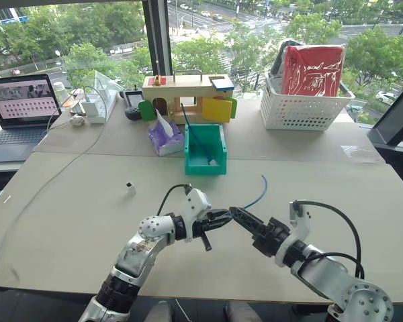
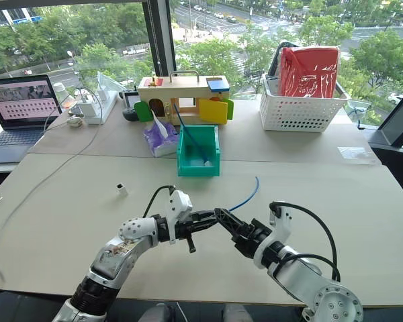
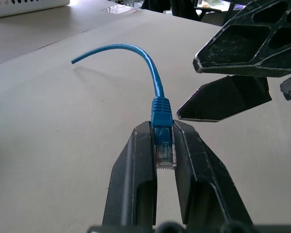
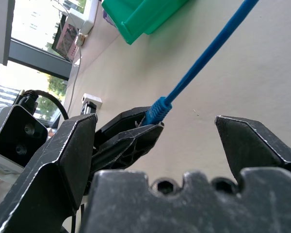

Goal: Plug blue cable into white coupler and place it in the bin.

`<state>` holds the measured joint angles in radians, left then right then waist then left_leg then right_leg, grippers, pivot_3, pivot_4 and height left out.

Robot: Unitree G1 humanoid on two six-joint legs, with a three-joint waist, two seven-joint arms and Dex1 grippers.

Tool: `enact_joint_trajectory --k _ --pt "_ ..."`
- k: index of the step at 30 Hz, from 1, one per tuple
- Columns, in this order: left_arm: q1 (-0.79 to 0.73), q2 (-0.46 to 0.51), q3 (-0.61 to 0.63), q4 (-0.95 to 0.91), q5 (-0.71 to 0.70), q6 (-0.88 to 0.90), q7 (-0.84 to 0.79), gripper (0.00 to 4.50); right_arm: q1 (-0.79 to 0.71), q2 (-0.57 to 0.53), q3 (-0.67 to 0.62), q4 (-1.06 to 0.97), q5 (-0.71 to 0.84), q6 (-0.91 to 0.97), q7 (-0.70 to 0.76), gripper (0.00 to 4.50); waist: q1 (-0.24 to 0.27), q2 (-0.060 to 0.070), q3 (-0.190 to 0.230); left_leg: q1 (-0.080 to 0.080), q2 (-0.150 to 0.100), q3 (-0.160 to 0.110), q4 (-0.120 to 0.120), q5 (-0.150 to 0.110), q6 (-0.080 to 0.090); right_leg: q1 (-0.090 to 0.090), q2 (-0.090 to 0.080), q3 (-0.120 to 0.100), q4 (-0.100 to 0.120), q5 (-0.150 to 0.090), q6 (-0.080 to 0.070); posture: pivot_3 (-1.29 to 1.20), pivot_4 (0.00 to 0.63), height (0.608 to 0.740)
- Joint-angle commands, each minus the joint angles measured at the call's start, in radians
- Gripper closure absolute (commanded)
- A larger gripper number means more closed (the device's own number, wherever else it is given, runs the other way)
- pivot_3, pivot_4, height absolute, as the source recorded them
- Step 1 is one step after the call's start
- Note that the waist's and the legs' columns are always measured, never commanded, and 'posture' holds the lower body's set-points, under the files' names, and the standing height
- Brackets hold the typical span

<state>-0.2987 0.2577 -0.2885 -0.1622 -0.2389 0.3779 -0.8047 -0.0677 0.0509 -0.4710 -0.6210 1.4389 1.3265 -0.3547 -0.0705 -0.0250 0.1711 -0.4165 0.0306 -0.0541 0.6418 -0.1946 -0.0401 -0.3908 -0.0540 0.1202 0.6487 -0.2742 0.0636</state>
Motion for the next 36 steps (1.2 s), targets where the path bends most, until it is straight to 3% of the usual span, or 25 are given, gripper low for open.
enact_joint_trajectory --k 1,7,10,21,22,29,33,36 --pt "-0.005 -0.006 -0.008 -0.035 -0.037 0.018 -0.017 4.41 0.021 -0.067 0.076 0.005 0.112 -0.112 -0.051 0.0 0.001 0.0 0.0 0.0 0.0 0.0 0.0 0.0 0.0 0.0 0.0 0.0 0.0 0.0 0.0 0.0 0.15 0.74" --pt "-0.005 -0.012 -0.007 -0.033 -0.076 0.049 -0.034 4.41 0.051 -0.151 0.175 0.007 0.19 -0.248 -0.107 0.0 -0.001 0.0 0.0 0.0 0.0 0.0 0.0 0.0 0.0 0.0 0.0 0.0 -0.001 -0.001 0.002 0.0 0.15 0.74" --pt "-0.006 -0.01 -0.006 -0.032 -0.083 0.054 -0.036 4.41 0.063 -0.19 0.217 0.007 0.215 -0.307 -0.121 0.65 0.0 0.0 0.0 0.0 0.0 0.0 0.0 0.0 0.0 0.0 0.0 0.0 -0.001 -0.001 0.002 0.0 0.15 0.74" --pt "-0.003 -0.012 -0.008 -0.029 -0.105 0.059 -0.04 4.41 0.094 -0.307 0.329 -0.003 0.276 -0.465 -0.133 4.34 0.001 0.0 0.0 -0.001 0.0 0.0 0.0 0.0 0.0 0.0 0.0 0.0 -0.001 -0.002 0.002 0.0 0.15 0.74" --pt "0.002 -0.012 -0.007 -0.034 -0.117 0.067 -0.044 3.91 0.095 -0.318 0.336 -0.004 0.28 -0.475 -0.132 4.49 0.002 0.0 0.0 -0.001 0.0 0.0 0.0 0.0 0.0 0.0 0.0 0.0 -0.001 -0.002 0.002 0.0 0.15 0.74" --pt "0.017 0.002 0.014 -0.049 -0.17 0.087 -0.076 1.6 0.099 -0.375 0.37 -0.005 0.304 -0.535 -0.128 4.5 0.003 0.0 0.0 -0.001 0.0 0.0 0.0 0.0 0.0 0.0 0.0 0.0 -0.002 -0.002 0.002 0.0 0.15 0.74" --pt "0.021 0.119 0.056 -0.04 -0.192 0.047 -0.196 0.09 0.099 -0.392 0.368 -0.013 0.272 -0.577 -0.117 4.5 -0.001 0.0 0.0 -0.001 0.001 0.0 0.0 0.0 0.0 0.0 0.001 0.0 -0.002 -0.002 0.001 0.0 0.15 0.74" --pt "0.082 0.205 0.166 -0.085 -0.256 0.064 -0.223 0.09 0.112 -0.395 0.348 -0.013 0.267 -0.622 -0.113 4.5 0.001 0.0 0.0 0.0 0.002 0.0 -0.001 0.0 0.0 0.0 0.001 0.0 -0.001 -0.003 0.0 0.0 0.15 0.74"
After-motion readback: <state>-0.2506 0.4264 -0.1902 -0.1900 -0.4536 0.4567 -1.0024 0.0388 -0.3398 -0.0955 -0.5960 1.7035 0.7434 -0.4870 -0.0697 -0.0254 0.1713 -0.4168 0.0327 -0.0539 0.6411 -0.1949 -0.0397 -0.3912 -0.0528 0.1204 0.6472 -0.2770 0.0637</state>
